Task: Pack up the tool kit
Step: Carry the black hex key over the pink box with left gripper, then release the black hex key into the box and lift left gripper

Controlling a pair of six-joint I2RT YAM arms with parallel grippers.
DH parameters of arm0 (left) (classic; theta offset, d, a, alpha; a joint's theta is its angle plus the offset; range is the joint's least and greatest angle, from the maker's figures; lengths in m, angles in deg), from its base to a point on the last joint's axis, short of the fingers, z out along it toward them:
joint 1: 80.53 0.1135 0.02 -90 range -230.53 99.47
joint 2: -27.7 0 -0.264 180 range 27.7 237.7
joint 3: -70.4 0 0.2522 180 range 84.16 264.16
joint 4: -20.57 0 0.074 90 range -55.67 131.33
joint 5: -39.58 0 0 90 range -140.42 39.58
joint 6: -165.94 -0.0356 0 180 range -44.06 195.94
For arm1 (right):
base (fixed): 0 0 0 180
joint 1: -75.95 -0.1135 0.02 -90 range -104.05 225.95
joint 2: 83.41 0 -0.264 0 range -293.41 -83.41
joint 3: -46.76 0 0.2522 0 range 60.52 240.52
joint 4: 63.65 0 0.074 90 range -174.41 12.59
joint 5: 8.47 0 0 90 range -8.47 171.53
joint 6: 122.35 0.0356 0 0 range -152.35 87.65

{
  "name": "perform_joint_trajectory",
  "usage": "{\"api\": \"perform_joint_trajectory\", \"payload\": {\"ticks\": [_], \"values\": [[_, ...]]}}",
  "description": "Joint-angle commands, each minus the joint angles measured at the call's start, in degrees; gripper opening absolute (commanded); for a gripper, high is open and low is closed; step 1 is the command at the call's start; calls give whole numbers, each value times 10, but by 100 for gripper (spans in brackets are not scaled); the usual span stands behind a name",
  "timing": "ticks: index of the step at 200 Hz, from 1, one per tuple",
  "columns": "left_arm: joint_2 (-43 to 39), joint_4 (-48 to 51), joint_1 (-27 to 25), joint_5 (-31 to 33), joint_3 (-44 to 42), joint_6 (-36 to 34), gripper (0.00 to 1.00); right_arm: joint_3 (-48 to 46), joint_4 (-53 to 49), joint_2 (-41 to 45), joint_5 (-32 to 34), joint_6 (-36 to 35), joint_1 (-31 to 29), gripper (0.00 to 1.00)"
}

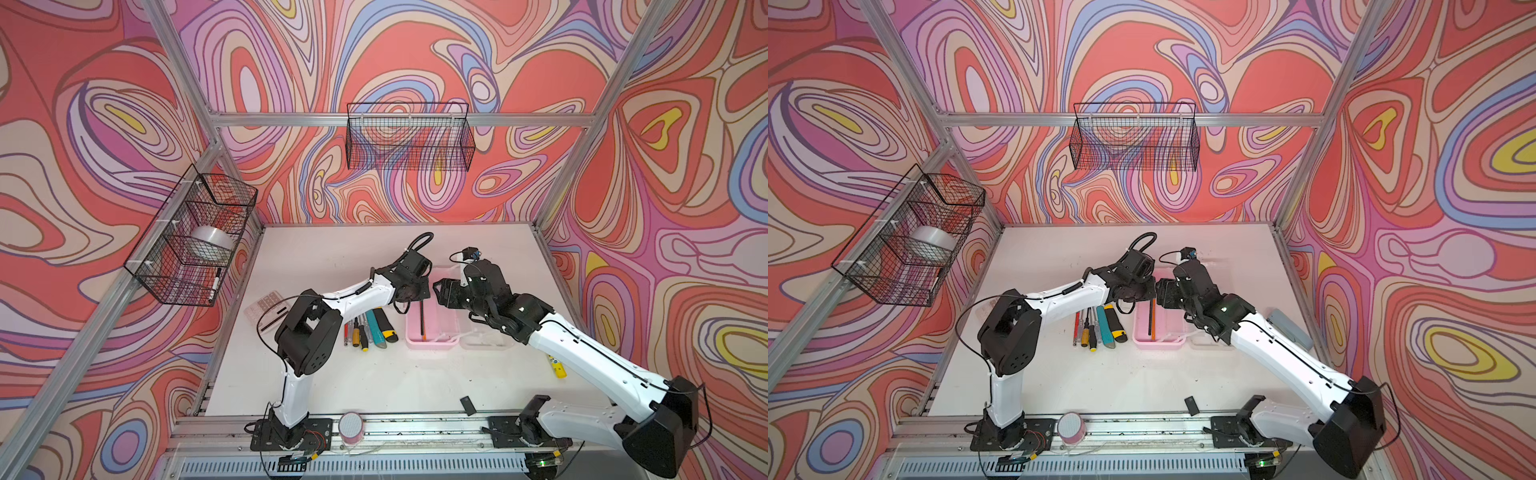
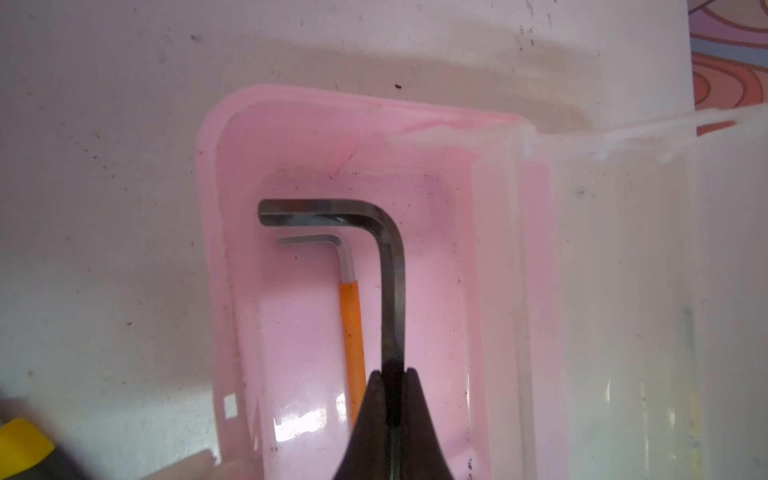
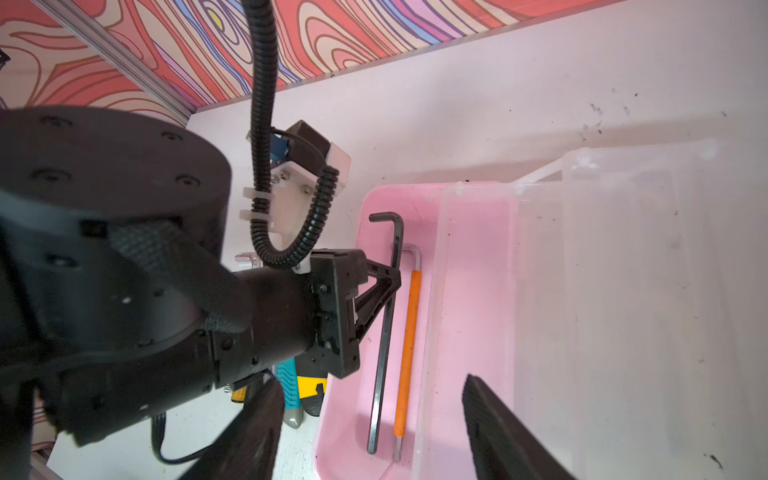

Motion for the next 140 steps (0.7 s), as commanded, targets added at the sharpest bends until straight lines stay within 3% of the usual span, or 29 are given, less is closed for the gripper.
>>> {"api": "perform_joint_trajectory", "payload": {"ticks": [1, 93, 109, 140], "values": [[19, -8, -3, 2, 23, 12, 0, -13, 3, -4, 0, 1, 3, 71], [43, 17, -2, 3, 19, 5, 0, -5, 20, -40, -18, 1, 3, 71], [40, 18, -3, 6, 13, 3, 17, -4, 18, -44, -19, 1, 3, 71], [33, 11, -3, 4, 6, -1, 35, 4, 18, -52, -18, -1, 2, 71]]}}
